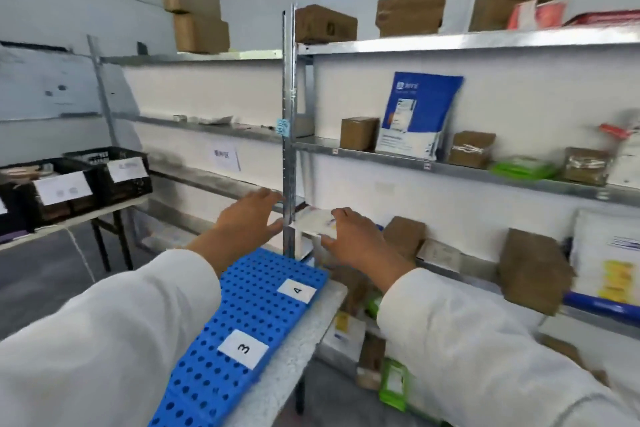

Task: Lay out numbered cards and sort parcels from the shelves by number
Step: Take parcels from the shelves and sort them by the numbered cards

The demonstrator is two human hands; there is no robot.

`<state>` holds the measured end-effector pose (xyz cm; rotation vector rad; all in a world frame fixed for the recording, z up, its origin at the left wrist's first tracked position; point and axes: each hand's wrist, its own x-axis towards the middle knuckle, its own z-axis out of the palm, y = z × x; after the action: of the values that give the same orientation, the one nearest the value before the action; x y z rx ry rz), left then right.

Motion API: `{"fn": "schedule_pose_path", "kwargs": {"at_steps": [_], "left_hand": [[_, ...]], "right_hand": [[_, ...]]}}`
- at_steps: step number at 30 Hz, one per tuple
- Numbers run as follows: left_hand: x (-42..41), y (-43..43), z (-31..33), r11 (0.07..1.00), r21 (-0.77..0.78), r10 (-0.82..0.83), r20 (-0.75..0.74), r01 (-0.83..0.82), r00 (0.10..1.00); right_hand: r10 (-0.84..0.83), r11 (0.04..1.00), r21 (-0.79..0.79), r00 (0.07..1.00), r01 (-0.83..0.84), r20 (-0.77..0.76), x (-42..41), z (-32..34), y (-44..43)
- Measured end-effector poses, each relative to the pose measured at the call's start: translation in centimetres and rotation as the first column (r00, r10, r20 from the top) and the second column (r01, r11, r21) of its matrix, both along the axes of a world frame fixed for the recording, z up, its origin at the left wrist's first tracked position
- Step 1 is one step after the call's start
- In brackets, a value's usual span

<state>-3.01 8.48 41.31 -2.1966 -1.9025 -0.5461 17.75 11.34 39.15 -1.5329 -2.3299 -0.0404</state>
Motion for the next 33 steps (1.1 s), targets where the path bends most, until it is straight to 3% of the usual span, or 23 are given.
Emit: {"fn": "schedule_pose_path", "kwargs": {"at_steps": [6,13,25,33], "left_hand": [[13.8,5.0,-0.2,0.963,0.089,-0.258,0.009,0.256,0.966],[23.9,9.6,0.8,0.919,0.074,-0.393,0.065,0.388,0.917],[34.1,23.5,-2.1,0.856,0.022,-0.515,0.104,0.516,0.851],[39.0,33.5,-6.4,0.841,-0.162,-0.502,0.12,0.516,0.857]], "right_hand": [[-0.259,0.966,0.009,0.965,0.259,0.041,13.4,0.8,0.2],[-0.446,0.895,0.004,0.894,0.446,0.042,23.0,1.3,1.4],[-0.572,0.817,-0.067,0.82,0.573,0.034,31.3,-1.1,13.2],[-0.58,0.792,-0.191,0.812,0.58,0.058,35.4,-5.8,21.7]]}}
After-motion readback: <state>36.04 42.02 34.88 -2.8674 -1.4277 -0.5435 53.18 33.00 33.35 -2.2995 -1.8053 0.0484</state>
